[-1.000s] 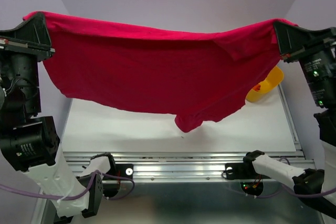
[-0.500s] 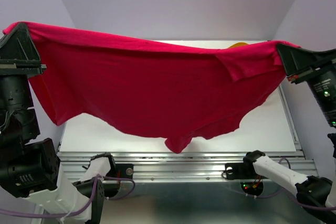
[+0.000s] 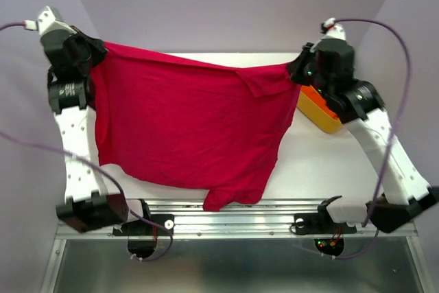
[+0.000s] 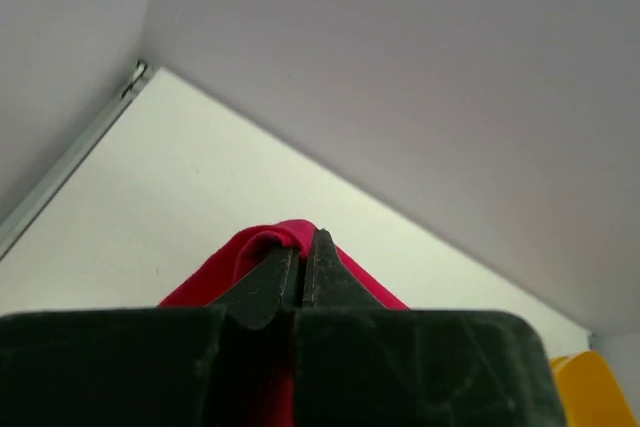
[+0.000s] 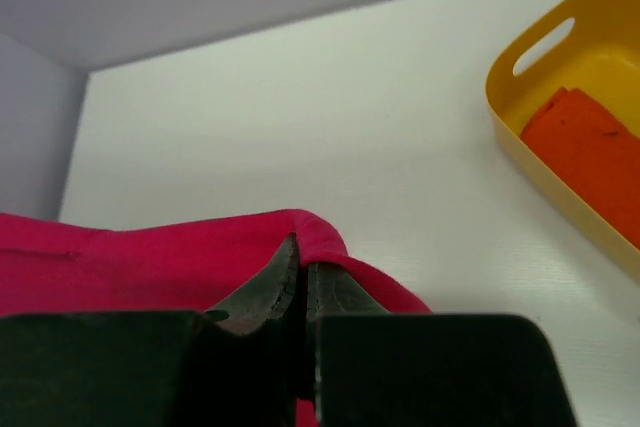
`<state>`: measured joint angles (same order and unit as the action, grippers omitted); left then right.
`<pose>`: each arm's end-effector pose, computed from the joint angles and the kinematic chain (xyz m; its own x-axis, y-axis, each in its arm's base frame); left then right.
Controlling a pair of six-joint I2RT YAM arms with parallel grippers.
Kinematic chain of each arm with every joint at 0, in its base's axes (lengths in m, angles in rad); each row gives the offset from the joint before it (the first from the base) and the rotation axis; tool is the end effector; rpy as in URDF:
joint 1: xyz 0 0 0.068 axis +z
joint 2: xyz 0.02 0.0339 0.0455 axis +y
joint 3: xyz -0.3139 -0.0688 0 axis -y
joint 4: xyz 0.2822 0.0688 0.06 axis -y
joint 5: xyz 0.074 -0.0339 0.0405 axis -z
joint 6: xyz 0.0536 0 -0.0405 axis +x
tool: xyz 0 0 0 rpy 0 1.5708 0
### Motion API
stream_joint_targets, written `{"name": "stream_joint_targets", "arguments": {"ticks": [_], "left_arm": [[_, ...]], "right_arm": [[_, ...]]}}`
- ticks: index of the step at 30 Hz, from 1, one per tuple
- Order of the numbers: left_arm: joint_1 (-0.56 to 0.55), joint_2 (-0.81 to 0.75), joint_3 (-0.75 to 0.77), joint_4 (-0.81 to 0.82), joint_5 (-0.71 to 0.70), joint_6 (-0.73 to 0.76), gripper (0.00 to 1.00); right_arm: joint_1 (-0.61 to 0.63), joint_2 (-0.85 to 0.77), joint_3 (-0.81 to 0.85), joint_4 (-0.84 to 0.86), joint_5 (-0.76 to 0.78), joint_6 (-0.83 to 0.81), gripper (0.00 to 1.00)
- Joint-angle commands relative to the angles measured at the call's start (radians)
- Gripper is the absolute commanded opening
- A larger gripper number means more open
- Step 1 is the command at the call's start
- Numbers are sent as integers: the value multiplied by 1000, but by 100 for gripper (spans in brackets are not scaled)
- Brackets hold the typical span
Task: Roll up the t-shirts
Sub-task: Fold the T-shirt at the center of the board.
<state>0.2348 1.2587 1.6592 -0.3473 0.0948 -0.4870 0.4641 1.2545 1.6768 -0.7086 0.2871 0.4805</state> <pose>0.2806 0.0619 0.5843 0.1111 -0.4525 -0.8848 -0.0992 0.8809 -0.4629 0.2531 0.1097 0.5468 -0.3101 0.3405 -0.8876 -0.0486 0.9268 0.3725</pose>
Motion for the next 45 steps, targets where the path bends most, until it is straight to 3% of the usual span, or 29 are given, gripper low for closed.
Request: {"name": "stream_joint_targets", "arguments": {"ticks": [1, 4, 10, 15, 20, 31, 45], "left_arm": [[-12, 140, -64, 171, 8, 13, 0], [-34, 309, -33, 203, -4, 21, 0], [-66, 672, 227, 182, -9, 37, 0], [-81, 971, 590, 88, 11, 39, 0], [-83, 1061, 683, 87, 31, 31, 0], [-81, 1081, 634, 122, 57, 19, 0], [-80, 1140, 663, 14, -1, 76, 0]], "right_arm": [[-36, 133, -23, 131, 46, -62, 1], [-87, 296, 1, 185, -32, -59, 1], [-183, 635, 182, 241, -100, -52, 1], [-217, 854, 349, 239, -147, -43, 1], [-217, 925, 420, 239, -166, -42, 1], [-217, 835, 279, 274, -276, 18, 1], [-208, 557, -183, 365, -405, 197, 1]]}}
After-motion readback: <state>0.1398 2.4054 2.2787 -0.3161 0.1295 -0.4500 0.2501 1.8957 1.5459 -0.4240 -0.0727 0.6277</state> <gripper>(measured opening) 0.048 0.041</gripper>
